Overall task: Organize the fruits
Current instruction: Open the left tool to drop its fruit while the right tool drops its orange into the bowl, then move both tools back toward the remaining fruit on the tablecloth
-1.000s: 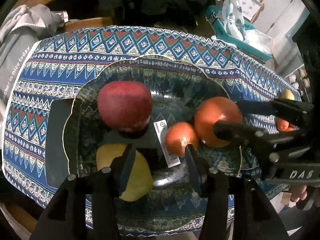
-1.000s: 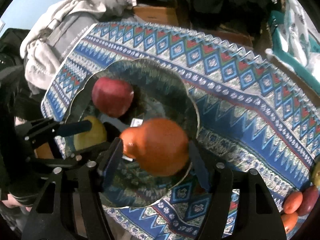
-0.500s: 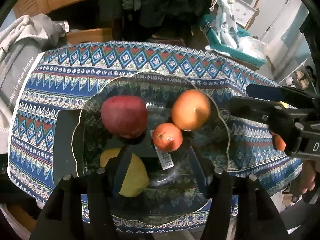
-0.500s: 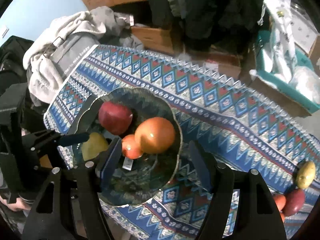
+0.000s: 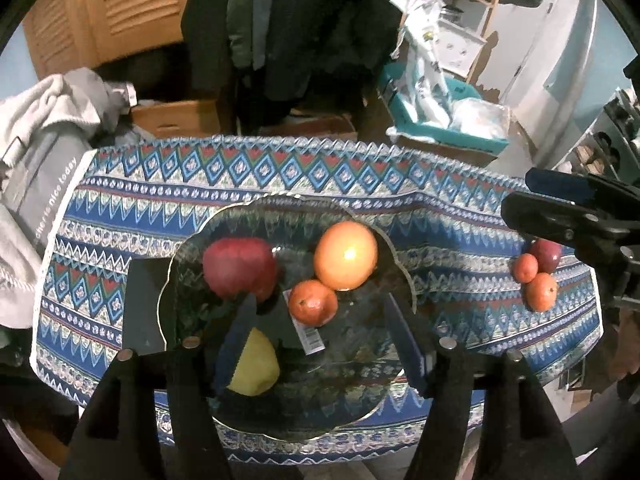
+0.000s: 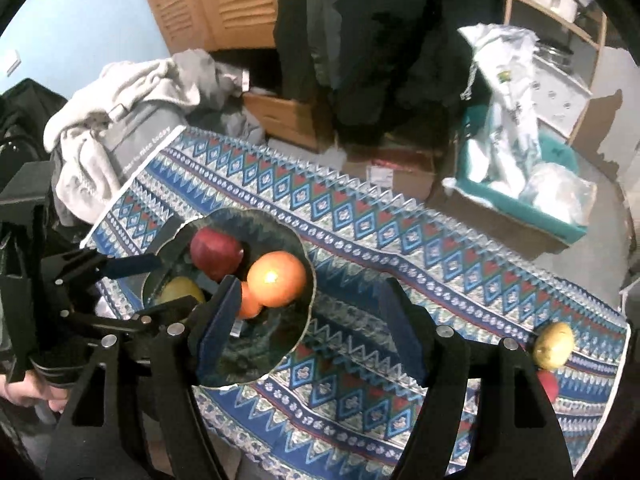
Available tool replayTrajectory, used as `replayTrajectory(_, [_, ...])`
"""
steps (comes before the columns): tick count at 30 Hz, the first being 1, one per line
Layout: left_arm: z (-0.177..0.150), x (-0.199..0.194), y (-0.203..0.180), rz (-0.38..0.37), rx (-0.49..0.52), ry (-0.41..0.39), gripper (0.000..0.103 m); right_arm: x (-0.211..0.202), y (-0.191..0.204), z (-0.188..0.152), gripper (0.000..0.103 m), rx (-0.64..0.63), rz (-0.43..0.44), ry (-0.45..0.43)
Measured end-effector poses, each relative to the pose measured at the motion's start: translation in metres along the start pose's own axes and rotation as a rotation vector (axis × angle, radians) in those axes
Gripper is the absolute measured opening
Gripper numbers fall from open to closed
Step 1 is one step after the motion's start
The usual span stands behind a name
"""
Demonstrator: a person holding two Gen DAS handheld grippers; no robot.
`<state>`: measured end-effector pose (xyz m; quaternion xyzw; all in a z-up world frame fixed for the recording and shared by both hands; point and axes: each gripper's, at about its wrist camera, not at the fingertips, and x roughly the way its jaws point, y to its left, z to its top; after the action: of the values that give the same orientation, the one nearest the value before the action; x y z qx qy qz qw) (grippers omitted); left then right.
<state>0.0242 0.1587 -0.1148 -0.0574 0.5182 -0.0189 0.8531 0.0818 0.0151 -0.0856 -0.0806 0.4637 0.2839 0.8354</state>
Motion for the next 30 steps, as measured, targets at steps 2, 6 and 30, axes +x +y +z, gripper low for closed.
replayTrajectory(2, [0.002, -0.008, -0.007, -0.018, 0.008, -0.012, 0.069, -0.008, -0.002, -0.002, 0.073, 0.000, -0.013, -0.012])
replayTrajectory(6, [0.004, -0.021, -0.023, -0.018, 0.049, -0.051, 0.075, -0.024, -0.008, -0.005, 0.073, -0.001, -0.031, -0.038])
replayTrajectory(30, [0.013, -0.041, -0.106, -0.078, 0.193, -0.099, 0.079, -0.093, -0.071, -0.051, 0.080, 0.052, -0.079, -0.125])
